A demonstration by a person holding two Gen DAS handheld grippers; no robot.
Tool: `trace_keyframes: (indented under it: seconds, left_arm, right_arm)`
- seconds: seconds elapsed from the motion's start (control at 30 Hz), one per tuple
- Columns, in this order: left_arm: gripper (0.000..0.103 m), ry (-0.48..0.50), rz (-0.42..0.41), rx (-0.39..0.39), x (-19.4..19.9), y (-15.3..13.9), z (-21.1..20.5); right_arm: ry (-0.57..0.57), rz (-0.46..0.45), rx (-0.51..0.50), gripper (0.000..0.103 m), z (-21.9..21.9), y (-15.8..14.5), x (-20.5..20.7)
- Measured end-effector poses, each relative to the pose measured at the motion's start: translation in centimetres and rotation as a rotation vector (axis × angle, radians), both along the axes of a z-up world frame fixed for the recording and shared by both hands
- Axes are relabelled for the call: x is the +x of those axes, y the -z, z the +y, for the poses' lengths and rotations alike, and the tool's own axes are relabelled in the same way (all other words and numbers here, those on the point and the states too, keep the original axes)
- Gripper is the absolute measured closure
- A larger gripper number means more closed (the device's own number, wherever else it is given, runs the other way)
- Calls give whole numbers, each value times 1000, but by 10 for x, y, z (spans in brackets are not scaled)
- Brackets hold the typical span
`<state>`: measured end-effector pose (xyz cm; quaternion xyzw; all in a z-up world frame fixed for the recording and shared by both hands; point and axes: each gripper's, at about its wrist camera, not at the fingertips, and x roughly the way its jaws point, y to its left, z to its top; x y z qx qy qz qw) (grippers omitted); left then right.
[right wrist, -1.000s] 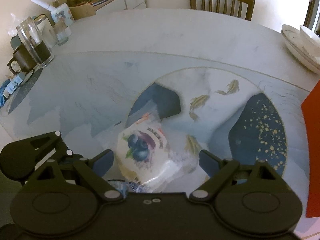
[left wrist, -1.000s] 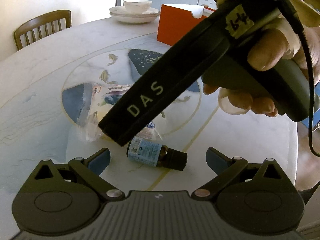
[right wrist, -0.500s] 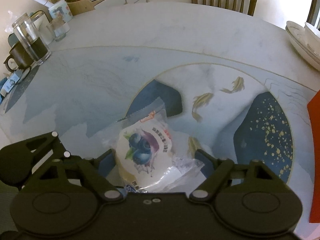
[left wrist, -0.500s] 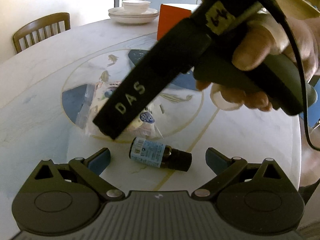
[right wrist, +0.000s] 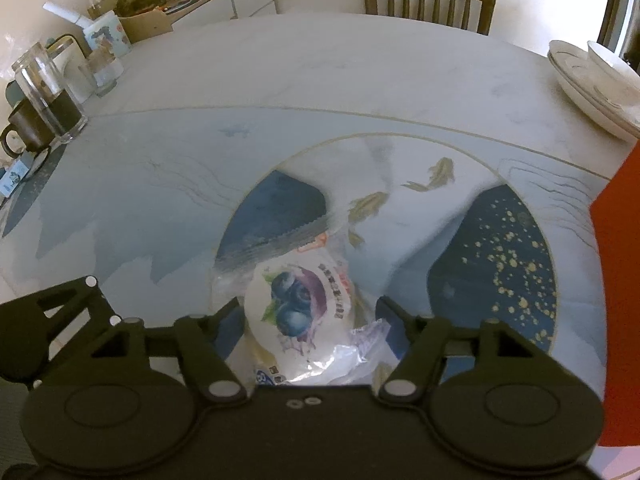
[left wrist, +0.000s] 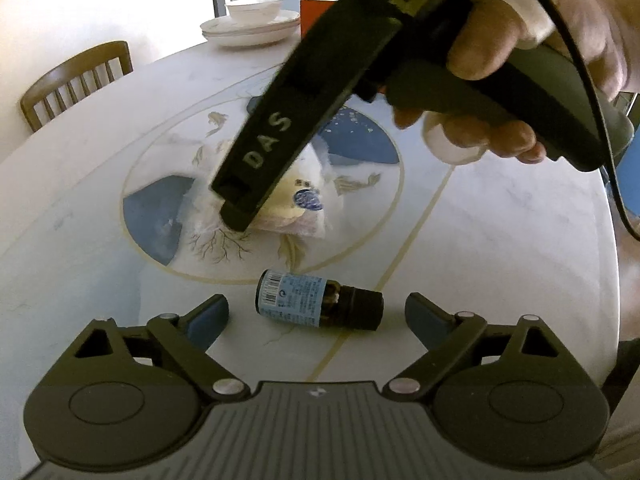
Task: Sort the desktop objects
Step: 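Grasp the blue-labelled dropper bottle with left tool while right tool grasps the blueberry bag, then carry the bottle and blueberry bag with both tools over the red box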
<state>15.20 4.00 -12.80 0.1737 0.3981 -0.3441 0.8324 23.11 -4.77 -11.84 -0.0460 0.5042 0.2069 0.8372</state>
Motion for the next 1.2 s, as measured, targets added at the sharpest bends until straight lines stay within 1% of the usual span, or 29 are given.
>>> trace_keyframes:
  seconds: [0.1, 0.17, 0.27, 0.3, 0.37, 0.47, 0.8, 0.93, 1.2]
  left_arm:
    - [12, -6, 2, 0, 1, -1, -1]
    - [20, -3, 3, -1, -1, -2, -2]
    - [29, -1, 4, -2, 0, -5, -4]
    - [30, -3, 4, -2, 1, -5, -5]
    - [36, -10, 0, 0, 0, -6, -7]
    - [40, -15, -2, 0, -1, -7, -8]
    - [41, -74, 8, 7, -2, -9, -20]
    - [41, -104, 24, 0, -3, -12, -27]
    - [41, -126, 10, -29, -3, -35, -52]
  right_arm:
    - [16, 0, -1, 36, -7, -1, -2]
    - [25, -1, 0, 41, -13, -2, -4]
    - [37, -1, -7, 44, -20, -3, -7]
    - [41, -3, -11, 45, -22, -3, -9]
    - [52, -3, -15, 46, -27, -3, -12]
    - [63, 2, -15, 47, -35, -4, -16]
    - [76, -6, -47, 48, -62, -10, -39]
    - [86, -16, -35, 49, -79, -17, -47]
    - [93, -38, 2, 49, -114, -36, -60]
